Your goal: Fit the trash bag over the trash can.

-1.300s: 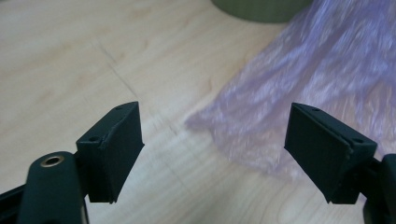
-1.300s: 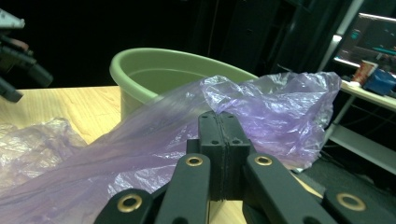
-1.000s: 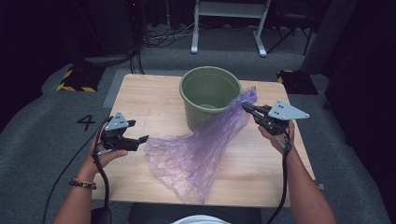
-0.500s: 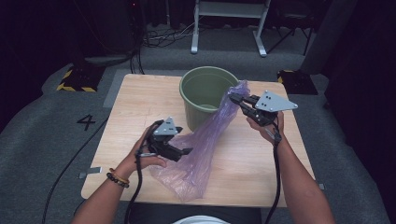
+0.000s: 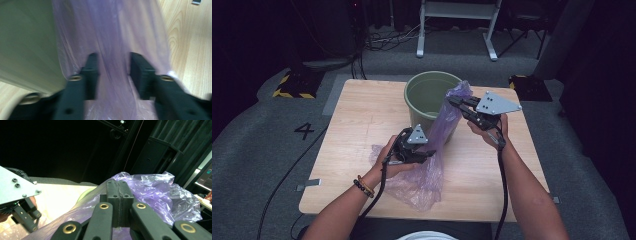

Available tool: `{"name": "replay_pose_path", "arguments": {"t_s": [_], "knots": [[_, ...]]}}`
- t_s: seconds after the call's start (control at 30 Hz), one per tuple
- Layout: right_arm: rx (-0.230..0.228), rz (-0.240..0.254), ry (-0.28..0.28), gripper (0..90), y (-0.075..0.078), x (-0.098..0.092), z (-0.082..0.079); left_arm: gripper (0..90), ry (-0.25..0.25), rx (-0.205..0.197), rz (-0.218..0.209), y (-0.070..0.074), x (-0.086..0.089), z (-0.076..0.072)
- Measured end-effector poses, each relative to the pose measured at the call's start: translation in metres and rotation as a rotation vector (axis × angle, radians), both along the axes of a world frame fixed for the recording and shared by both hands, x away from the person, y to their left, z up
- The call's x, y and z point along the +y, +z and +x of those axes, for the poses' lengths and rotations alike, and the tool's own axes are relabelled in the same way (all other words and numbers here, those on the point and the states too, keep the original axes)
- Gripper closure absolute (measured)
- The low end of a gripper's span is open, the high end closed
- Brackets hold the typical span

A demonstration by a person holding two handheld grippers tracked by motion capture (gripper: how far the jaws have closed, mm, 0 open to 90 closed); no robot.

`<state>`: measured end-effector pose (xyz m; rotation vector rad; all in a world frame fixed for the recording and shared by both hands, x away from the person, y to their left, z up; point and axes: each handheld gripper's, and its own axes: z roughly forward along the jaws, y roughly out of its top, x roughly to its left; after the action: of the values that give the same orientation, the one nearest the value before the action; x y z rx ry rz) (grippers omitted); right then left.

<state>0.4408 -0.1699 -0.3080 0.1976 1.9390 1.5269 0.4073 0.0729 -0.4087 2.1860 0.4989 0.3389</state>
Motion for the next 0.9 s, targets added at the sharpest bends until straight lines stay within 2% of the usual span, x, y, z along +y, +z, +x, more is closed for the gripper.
{"name": "replay_pose_path", "arguments": {"t_s": [0.03,0.1,0.17,0.23,0.27,0.3,0.33,0.37,0.4,0.47,0.5,0.63,0.67,0.7,0.73,0.77,0.8,0.83,0.87,0.9], "knots": [[-0.002,-0.002,0.001,90.0,0.0,0.001,0.0,71.4,-0.009,-0.005,-0.005,0.001,0.001,0.001],[-0.001,-0.002,0.001,90.0,0.001,0.002,0.001,83.7,0.008,-0.032,-0.002,0.002,0.003,0.001],[0.0,0.002,-0.004,90.0,0.002,0.003,0.004,89.5,0.018,-0.05,-0.023,0.005,0.007,0.0],[0.002,0.006,-0.008,90.0,0.004,0.003,0.006,89.8,0.015,-0.082,-0.035,0.011,0.012,-0.003],[0.011,0.011,-0.019,90.0,0.004,0.003,0.01,90.0,0.027,-0.12,-0.045,0.016,0.017,-0.008],[0.011,0.011,-0.019,90.0,0.004,0.003,0.01,90.0,0.027,-0.12,-0.045,0.016,0.017,-0.008],[0.027,0.011,-0.03,89.9,0.005,0.003,0.017,90.0,0.052,-0.176,-0.051,0.024,0.023,-0.014],[0.033,0.016,-0.036,89.8,0.004,0.003,0.02,90.0,0.052,-0.176,-0.051,0.024,0.023,-0.014],[0.043,0.025,-0.039,89.4,0.004,0.003,0.024,90.0,0.066,-0.205,-0.057,0.028,0.026,-0.017],[0.057,0.026,-0.04,88.1,0.003,0.003,0.027,90.0,0.078,-0.23,-0.1,0.035,0.034,-0.022],[0.068,0.02,-0.054,85.3,0.002,0.005,0.032,90.0,0.089,-0.25,-0.107,0.039,0.037,-0.023],[0.125,-0.008,-0.1,82.8,-0.003,0.011,0.046,90.0,0.104,-0.264,-0.126,0.049,0.042,-0.02],[0.14,-0.013,-0.113,80.2,-0.004,0.012,0.049,90.0,0.11,-0.272,-0.13,0.053,0.042,-0.019],[0.196,-0.032,-0.126,68.4,-0.004,0.015,0.055,90.0,0.113,-0.273,-0.13,0.055,0.042,-0.018],[0.231,-0.061,-0.177,58.1,-0.006,0.019,0.059,90.0,0.113,-0.272,-0.127,0.057,0.041,-0.017],[0.231,-0.061,-0.177,58.1,-0.006,0.019,0.059,90.0,0.116,-0.27,-0.126,0.058,0.04,-0.016],[0.244,-0.081,-0.201,48.4,-0.007,0.022,0.061,90.0,0.119,-0.272,-0.122,0.06,0.039,-0.015],[0.264,-0.082,-0.195,42.5,-0.008,0.023,0.061,90.0,0.123,-0.269,-0.115,0.062,0.036,-0.012],[0.273,-0.081,-0.2,38.5,-0.007,0.024,0.061,90.0,0.123,-0.269,-0.115,0.062,0.036,-0.012],[0.273,-0.081,-0.2,38.5,-0.007,0.024,0.061,90.0,0.126,-0.268,-0.112,0.063,0.035,-0.012]]}}
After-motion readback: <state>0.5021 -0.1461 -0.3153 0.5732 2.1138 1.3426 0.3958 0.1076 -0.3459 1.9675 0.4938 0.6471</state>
